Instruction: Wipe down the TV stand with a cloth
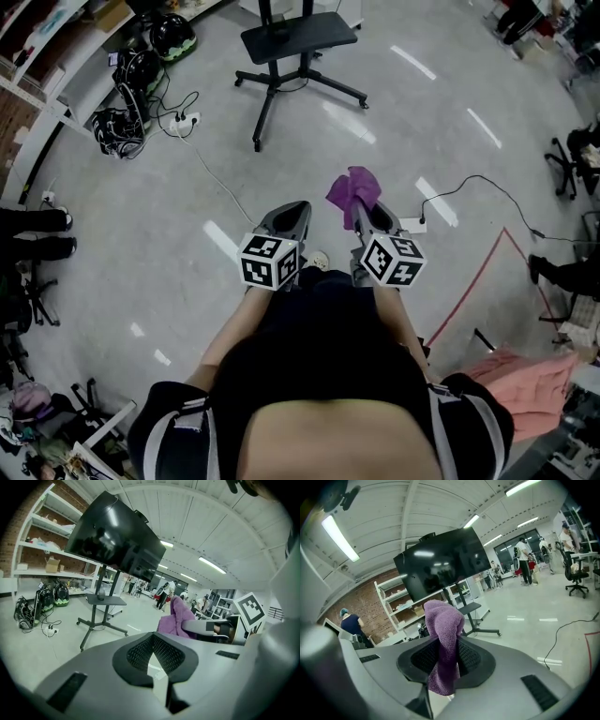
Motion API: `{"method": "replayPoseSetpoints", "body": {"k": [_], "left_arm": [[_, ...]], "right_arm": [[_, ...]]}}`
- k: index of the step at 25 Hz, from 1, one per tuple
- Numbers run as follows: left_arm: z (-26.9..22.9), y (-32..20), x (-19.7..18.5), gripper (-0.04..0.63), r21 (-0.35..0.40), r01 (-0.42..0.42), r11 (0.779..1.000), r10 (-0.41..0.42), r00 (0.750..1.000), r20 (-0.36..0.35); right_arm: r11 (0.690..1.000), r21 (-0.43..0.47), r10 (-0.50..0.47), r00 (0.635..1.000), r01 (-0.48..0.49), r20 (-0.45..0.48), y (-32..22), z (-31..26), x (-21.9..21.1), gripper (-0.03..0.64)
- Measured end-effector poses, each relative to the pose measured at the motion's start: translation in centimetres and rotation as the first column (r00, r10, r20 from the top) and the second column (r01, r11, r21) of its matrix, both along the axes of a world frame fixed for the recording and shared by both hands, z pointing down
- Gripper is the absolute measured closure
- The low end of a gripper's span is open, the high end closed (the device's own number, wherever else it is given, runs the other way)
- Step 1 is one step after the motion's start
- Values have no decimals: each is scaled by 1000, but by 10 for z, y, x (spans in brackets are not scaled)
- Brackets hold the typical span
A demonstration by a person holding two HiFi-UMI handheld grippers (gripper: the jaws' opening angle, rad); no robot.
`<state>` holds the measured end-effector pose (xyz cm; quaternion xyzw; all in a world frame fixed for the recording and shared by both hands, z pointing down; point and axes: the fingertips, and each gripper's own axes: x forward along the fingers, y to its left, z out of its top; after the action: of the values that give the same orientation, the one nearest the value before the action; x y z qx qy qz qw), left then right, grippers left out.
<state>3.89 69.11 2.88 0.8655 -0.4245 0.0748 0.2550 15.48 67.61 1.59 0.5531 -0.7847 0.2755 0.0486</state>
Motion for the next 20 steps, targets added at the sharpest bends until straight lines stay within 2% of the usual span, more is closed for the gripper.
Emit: {"method": "replayPoseSetpoints", "body": {"k": [9, 20], "left_arm": [[7, -52, 34, 589, 5, 39, 999, -39, 999, 13], [11, -57, 39, 589, -9, 79, 997, -79, 996, 31]], "right_arm": [[999, -2, -46, 999, 46, -9, -48, 9, 29, 515], [996, -10, -92, 995, 92, 31, -58, 14, 28, 515]]}}
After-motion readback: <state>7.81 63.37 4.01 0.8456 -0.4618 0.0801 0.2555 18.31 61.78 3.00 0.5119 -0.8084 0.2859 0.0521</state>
